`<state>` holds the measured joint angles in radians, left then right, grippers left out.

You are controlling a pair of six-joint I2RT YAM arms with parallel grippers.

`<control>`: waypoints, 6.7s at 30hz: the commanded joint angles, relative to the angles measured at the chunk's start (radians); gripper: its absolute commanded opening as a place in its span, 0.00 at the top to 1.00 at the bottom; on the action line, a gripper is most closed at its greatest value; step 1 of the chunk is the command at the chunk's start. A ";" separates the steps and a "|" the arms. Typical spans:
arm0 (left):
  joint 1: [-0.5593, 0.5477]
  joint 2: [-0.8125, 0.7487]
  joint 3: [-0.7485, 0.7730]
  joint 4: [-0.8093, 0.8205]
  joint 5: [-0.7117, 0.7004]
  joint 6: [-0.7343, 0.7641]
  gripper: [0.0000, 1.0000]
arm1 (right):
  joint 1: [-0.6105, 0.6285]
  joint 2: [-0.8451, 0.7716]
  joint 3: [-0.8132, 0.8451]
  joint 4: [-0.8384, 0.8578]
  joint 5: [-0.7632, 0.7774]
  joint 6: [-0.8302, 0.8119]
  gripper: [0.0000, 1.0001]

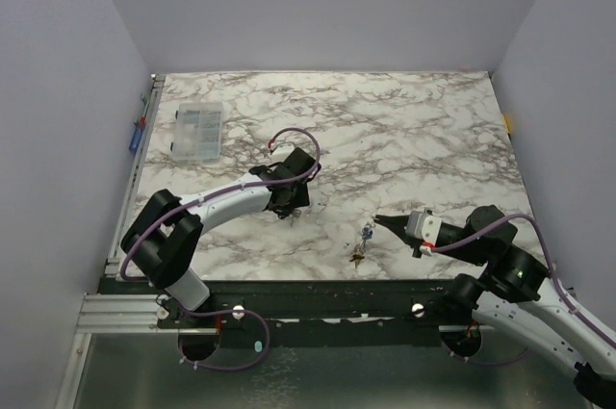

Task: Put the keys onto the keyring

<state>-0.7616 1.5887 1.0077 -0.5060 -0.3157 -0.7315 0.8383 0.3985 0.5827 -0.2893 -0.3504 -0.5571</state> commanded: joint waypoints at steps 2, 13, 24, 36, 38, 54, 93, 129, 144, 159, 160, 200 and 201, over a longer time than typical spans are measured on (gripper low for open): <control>0.002 -0.030 -0.067 0.051 -0.062 -0.379 0.46 | 0.004 -0.012 0.018 0.029 0.016 0.011 0.99; 0.002 -0.025 -0.085 0.109 -0.077 -0.477 0.59 | 0.004 -0.031 0.009 0.028 0.011 0.012 0.99; 0.002 0.012 -0.083 0.106 -0.067 -0.482 0.63 | 0.004 -0.046 0.006 0.021 0.008 0.014 0.99; 0.002 0.037 -0.099 0.113 -0.055 -0.491 0.60 | 0.004 -0.054 0.000 0.019 0.001 0.020 0.99; 0.002 0.042 -0.101 0.113 -0.056 -0.492 0.61 | 0.004 -0.055 0.001 0.018 0.001 0.020 0.99; -0.008 -0.034 -0.094 0.089 -0.083 -0.489 0.48 | 0.004 -0.058 -0.003 0.021 -0.003 0.022 0.99; -0.063 -0.111 -0.203 0.059 -0.144 -0.609 0.48 | 0.004 -0.063 0.002 0.010 -0.013 0.021 0.99; -0.063 -0.026 -0.221 0.178 -0.146 -0.552 0.79 | 0.004 -0.083 0.005 -0.016 0.000 0.026 0.99; -0.065 -0.071 -0.210 0.177 -0.169 -0.406 1.00 | 0.004 -0.080 0.005 -0.011 -0.005 0.025 0.99; -0.064 -0.133 -0.102 0.089 -0.020 0.140 0.51 | 0.004 -0.068 0.026 -0.027 -0.009 0.023 0.99; -0.063 -0.127 -0.093 0.074 -0.002 0.197 0.44 | 0.004 -0.068 0.026 -0.027 -0.011 0.023 0.99; 0.014 0.153 0.113 -0.046 0.278 1.202 0.53 | 0.004 -0.099 0.051 -0.069 -0.006 0.058 0.99; 0.014 0.155 0.112 -0.047 0.281 1.200 0.53 | 0.004 -0.101 0.050 -0.071 -0.005 0.057 0.99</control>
<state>-0.7536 1.7279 1.0954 -0.5522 -0.0875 0.4473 0.8383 0.3187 0.6010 -0.3527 -0.3531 -0.5125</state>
